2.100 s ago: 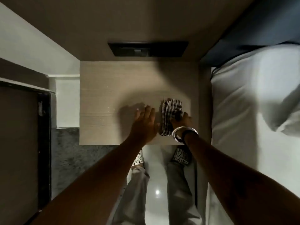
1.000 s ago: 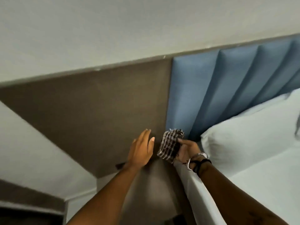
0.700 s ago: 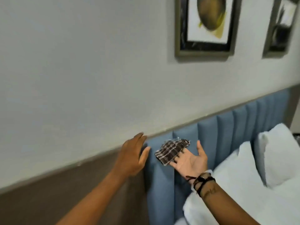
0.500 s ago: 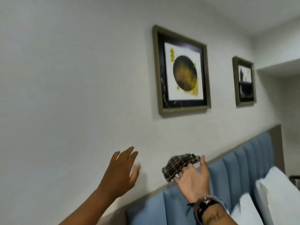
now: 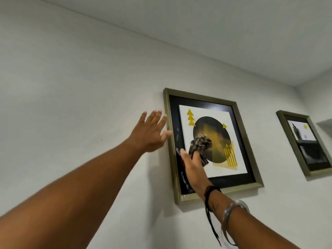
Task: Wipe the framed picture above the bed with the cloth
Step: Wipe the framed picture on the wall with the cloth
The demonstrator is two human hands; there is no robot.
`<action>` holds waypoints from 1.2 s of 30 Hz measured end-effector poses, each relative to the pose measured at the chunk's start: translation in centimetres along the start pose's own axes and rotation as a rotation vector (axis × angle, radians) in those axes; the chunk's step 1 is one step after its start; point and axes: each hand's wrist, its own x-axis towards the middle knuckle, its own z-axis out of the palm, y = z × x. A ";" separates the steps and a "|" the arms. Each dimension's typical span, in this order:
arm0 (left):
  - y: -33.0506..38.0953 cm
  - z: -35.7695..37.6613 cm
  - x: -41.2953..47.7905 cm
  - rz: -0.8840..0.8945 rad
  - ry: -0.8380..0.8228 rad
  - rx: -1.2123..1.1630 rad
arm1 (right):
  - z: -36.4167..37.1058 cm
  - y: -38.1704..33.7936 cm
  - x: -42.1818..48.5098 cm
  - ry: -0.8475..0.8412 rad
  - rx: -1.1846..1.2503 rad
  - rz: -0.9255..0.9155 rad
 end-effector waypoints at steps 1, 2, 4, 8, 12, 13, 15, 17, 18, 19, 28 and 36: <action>-0.1 0.0 1.5 -0.016 -0.010 -0.007 | 0.4 0.0 1.6 -0.005 -0.088 -0.054; -0.3 -0.2 3.1 -0.026 -0.019 -0.004 | 0.9 0.0 2.8 -0.017 -0.189 -0.099; -0.7 -1.2 4.7 -0.026 -0.032 0.000 | 2.3 -0.2 3.9 -0.071 -0.464 -0.154; 0.1 1.5 8.0 -0.009 -0.141 0.128 | 4.3 1.6 8.6 -0.075 -0.723 -0.240; -0.7 1.6 8.6 0.009 -0.070 0.181 | 3.7 0.9 8.7 -0.028 -0.784 -0.368; -0.7 1.7 8.7 0.026 -0.049 0.177 | 3.3 1.5 8.4 -0.020 -0.800 -0.385; -1.1 2.7 8.5 0.035 -0.039 0.162 | 3.4 2.6 6.9 -0.006 -0.772 -0.407; -1.3 2.9 8.3 0.028 -0.039 0.100 | 3.3 3.9 4.6 -0.006 -0.740 -0.415; -1.2 2.8 8.3 0.026 -0.049 0.069 | 3.0 4.5 3.3 -0.014 -0.725 -0.410; -1.2 2.7 8.3 0.021 -0.064 0.062 | 2.7 5.3 2.1 -0.022 -0.725 -0.412; -0.6 2.1 8.6 0.012 -0.142 0.165 | 0.4 7.6 -1.6 -0.145 -0.775 -0.471; -0.4 1.2 8.7 -0.004 -0.206 0.166 | 1.6 0.6 9.3 -0.189 -0.917 -0.398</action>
